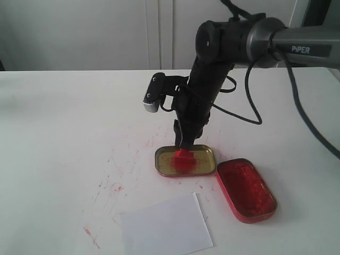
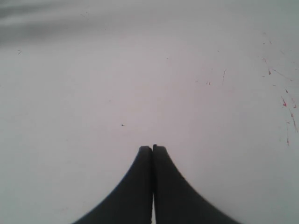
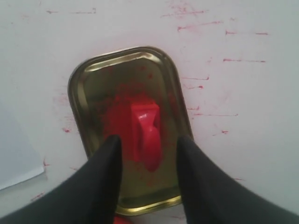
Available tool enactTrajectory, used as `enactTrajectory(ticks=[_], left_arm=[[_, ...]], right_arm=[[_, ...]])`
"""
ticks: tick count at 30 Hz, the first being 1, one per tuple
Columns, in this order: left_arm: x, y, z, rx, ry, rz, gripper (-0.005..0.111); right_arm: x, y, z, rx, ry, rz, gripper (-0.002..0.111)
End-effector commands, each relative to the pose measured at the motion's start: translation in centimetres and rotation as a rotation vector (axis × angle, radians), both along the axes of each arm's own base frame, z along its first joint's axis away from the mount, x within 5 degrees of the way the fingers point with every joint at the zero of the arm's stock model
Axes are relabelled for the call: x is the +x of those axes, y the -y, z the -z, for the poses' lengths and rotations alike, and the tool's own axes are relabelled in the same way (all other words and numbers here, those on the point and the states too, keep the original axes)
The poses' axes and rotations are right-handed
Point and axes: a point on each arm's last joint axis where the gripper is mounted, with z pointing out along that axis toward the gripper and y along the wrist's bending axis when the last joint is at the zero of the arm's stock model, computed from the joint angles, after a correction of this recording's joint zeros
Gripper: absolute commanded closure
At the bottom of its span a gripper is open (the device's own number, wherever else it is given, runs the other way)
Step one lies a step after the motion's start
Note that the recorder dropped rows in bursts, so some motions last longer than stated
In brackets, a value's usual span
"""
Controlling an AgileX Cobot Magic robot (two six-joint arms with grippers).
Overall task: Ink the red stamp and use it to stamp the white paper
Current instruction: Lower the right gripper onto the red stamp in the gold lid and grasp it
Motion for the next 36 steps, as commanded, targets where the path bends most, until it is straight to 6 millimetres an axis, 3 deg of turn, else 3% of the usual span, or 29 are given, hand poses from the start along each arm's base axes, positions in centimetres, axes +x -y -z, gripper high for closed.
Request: enactTrajectory(ticks=[1,16,27,36], left_arm=[[0.0,0.0,0.1,-0.012,0.001,-0.003,0.107],[0.0,0.0,0.1,-0.012,0.001,-0.003,0.107],[0.0,0.0,0.1,-0.010,0.001,-0.002,0.107],[0.0,0.0,0.1,-0.010,0.001,-0.002,0.107]], right_arm=[[0.6,-0.1,0.9,-0.026,0.029,-0.020,0.070],[0.9,-0.2,3.9,-0.060,-0.036,-0.002,0.070],[0.9,-0.2,3.9,-0.055,-0.037,0.007,0.070],[0.9,-0.2,3.9,-0.054,-0.043,0.026,0.087]])
